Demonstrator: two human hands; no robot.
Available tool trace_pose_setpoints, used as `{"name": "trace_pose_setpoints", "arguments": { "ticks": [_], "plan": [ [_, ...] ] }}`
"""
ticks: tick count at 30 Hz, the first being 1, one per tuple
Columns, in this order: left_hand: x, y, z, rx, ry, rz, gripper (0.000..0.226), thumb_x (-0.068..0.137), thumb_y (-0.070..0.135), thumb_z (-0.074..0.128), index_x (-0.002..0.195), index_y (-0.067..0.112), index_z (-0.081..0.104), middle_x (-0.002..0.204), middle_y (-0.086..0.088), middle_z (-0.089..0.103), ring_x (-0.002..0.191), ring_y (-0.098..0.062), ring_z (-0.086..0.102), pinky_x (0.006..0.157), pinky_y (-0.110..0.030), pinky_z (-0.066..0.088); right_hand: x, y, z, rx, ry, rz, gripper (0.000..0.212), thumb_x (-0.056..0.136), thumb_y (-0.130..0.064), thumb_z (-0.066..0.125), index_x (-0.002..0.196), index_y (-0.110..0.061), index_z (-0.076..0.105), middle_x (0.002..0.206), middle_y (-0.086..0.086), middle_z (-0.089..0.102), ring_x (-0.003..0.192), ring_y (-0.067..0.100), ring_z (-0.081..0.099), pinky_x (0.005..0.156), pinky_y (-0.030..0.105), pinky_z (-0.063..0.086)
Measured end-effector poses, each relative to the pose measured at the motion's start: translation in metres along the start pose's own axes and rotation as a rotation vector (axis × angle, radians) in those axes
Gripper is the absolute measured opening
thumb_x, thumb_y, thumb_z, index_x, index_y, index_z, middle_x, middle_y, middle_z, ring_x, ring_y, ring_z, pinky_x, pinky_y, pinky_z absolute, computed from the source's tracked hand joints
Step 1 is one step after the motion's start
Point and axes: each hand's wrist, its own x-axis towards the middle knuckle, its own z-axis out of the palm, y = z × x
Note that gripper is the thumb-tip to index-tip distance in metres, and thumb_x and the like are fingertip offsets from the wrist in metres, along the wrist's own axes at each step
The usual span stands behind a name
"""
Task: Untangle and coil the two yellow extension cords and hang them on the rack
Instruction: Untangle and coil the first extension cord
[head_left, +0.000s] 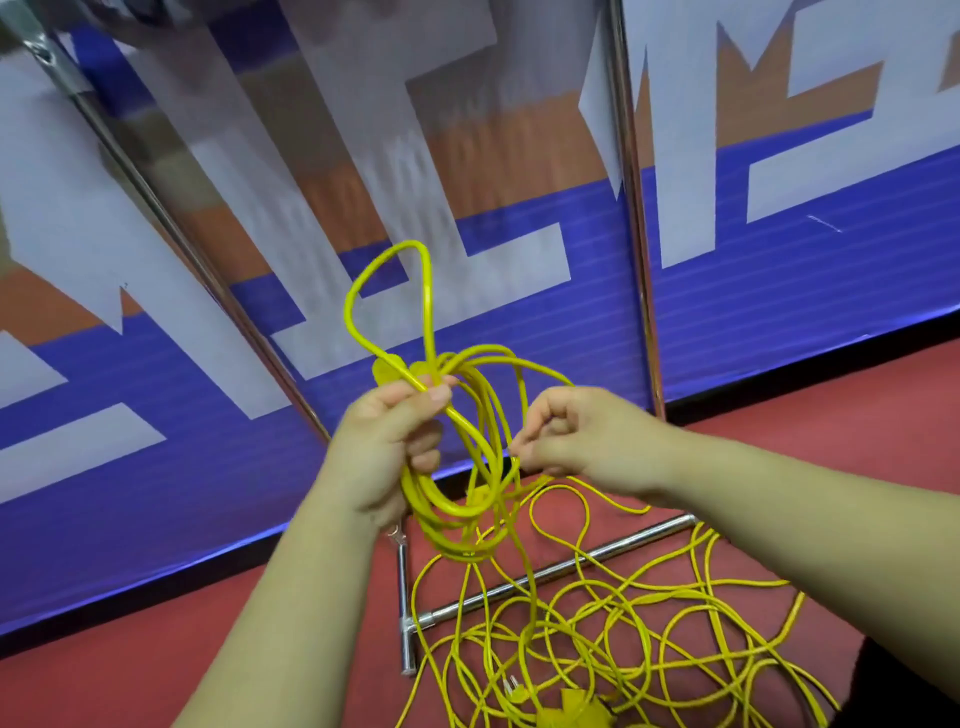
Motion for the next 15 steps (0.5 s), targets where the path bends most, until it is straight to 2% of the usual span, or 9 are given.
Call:
{"name": "trace_pose_setpoints", "arguments": {
  "ticks": [3,5,6,8,9,12,15],
  "plan": [
    [-0.003,0.013,-0.009,-0.056,-0.014,0.063,0.008,0.081,0.009,0.07,0.089,0.01,0.069,0.064,0.007,0.045,0.04,-0.001,0.028,0.036,-0.013,0.025,0.004,0.01,0.026,-0.083,-0.091,-0.052,0.027,0.083,0.001,0.075,0.09,-0.019,0.058,0.097,0.009,0.075,0.084,0.025,0.066,0.08,0.042,0.052],
    [-0.007,0.016,-0.01,-0.053,-0.018,0.087,0.006,0.082,0.011,0.069,0.088,0.011,0.069,0.064,0.008,0.046,0.041,-0.002,0.029,0.036,-0.013,0.026,0.007,0.011,0.039,-0.111,-0.106,-0.085,0.026,0.081,-0.008,0.076,0.089,-0.024,0.058,0.096,0.011,0.074,0.084,0.032,0.066,0.081,0.044,0.052],
    [-0.008,0.017,-0.01,-0.043,-0.013,0.093,0.009,0.081,0.014,0.067,0.09,0.01,0.067,0.063,0.009,0.047,0.041,-0.002,0.029,0.036,-0.013,0.026,0.009,0.012,0.043,-0.106,-0.11,-0.089,0.024,0.082,-0.009,0.076,0.089,-0.022,0.057,0.092,0.014,0.074,0.079,0.032,0.065,0.076,0.043,0.051],
    [-0.011,0.018,-0.012,-0.035,0.007,0.094,0.016,0.079,0.017,0.065,0.093,0.009,0.063,0.063,0.011,0.05,0.041,-0.002,0.028,0.037,-0.013,0.025,0.01,0.011,0.047,-0.097,-0.095,-0.084,0.021,0.086,-0.006,0.074,0.088,-0.015,0.055,0.075,0.013,0.067,0.064,0.02,0.056,0.064,0.034,0.045],
    [-0.011,0.018,-0.015,-0.039,0.021,0.095,0.02,0.079,0.019,0.065,0.096,0.01,0.063,0.064,0.011,0.051,0.041,-0.002,0.028,0.037,-0.013,0.025,0.009,0.009,0.046,-0.075,-0.082,-0.076,0.02,0.088,-0.004,0.071,0.087,-0.013,0.054,0.072,0.012,0.065,0.064,0.018,0.056,0.063,0.032,0.044],
    [-0.008,0.014,-0.036,-0.088,0.105,0.075,0.036,0.08,0.02,0.066,0.115,0.017,0.065,0.068,0.01,0.052,0.043,-0.001,0.028,0.037,-0.012,0.027,0.005,0.001,0.037,0.102,-0.051,0.01,0.019,0.093,0.002,0.062,0.089,-0.013,0.052,0.079,0.017,0.064,0.069,0.023,0.066,0.066,0.035,0.052],
    [0.0,0.0,-0.071,-0.113,0.293,0.052,0.045,0.093,0.011,0.062,0.136,0.025,0.058,0.071,0.005,0.051,0.043,-0.003,0.029,0.036,-0.013,0.03,0.005,0.001,0.016,0.162,0.121,0.078,0.017,0.095,0.001,0.057,0.089,-0.015,0.054,0.076,0.009,0.064,0.06,0.015,0.06,0.059,0.031,0.052]
  ]
}}
